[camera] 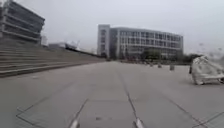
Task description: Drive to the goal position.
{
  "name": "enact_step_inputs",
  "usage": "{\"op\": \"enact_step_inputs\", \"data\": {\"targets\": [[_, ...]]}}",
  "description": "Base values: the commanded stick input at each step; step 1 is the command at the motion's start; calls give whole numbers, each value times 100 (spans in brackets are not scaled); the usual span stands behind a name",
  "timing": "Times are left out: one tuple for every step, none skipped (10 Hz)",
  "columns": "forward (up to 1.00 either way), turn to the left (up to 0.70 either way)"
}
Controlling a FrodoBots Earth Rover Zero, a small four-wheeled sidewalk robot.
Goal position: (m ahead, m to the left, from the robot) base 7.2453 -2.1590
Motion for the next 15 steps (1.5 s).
{"op": "enact_step_inputs", "data": {"targets": [[100, -14], [100, -31], [100, -40], [100, -40], [100, -40], [100, -40], [100, -40], [100, -40], [100, -40], [100, -40], [100, -23], [100, -6], [100, 0], [100, 0], [100, 0]]}}
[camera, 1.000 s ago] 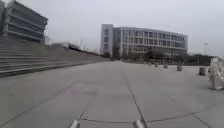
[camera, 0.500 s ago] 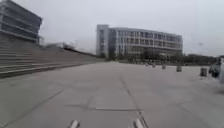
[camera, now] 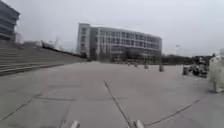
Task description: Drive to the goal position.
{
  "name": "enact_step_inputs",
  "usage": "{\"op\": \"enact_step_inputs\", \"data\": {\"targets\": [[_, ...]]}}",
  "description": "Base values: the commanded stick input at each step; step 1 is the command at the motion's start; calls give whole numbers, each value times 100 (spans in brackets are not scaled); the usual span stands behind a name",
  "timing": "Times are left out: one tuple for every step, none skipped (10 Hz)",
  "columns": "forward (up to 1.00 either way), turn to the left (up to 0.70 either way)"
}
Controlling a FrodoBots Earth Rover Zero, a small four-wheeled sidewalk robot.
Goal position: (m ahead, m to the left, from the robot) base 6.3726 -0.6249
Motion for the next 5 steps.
{"op": "enact_step_inputs", "data": {"targets": [[100, 0], [100, 0], [100, 0], [100, 0], [100, 0]]}}
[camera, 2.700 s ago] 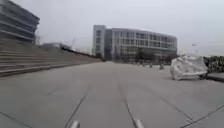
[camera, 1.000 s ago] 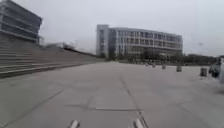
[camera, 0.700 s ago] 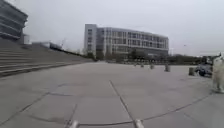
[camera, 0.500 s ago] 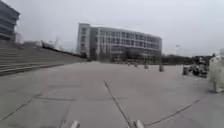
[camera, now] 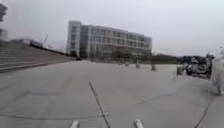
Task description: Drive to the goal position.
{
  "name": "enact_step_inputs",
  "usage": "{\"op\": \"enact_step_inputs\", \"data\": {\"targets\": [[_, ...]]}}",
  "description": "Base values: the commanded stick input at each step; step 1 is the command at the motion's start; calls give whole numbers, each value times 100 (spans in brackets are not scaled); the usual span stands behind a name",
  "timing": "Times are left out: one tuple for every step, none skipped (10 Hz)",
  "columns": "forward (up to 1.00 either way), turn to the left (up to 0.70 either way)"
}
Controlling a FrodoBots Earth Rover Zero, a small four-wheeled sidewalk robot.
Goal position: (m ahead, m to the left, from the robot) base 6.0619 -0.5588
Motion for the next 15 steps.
{"op": "enact_step_inputs", "data": {"targets": [[100, 0], [100, 0], [100, 0], [100, 0], [100, 0], [100, 0], [100, 0], [100, 0], [100, 0], [100, 0], [100, 0], [100, 0], [100, 0], [100, 0], [100, 0]]}}
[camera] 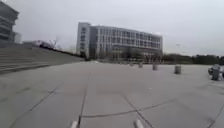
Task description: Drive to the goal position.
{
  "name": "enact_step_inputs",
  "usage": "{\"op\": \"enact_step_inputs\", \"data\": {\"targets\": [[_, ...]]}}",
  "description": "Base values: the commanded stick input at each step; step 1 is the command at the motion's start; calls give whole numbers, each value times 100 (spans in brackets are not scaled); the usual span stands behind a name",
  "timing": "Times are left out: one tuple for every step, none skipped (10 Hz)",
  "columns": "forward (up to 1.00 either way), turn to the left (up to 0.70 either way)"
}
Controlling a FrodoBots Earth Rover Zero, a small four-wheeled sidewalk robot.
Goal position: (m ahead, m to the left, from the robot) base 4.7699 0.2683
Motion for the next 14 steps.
{"op": "enact_step_inputs", "data": {"targets": [[100, -4], [100, -16], [100, -40], [100, -40], [100, -40], [100, -40], [100, -40], [100, -40], [100, -40], [100, -40], [100, -40], [100, -40], [100, -32], [100, -1]]}}
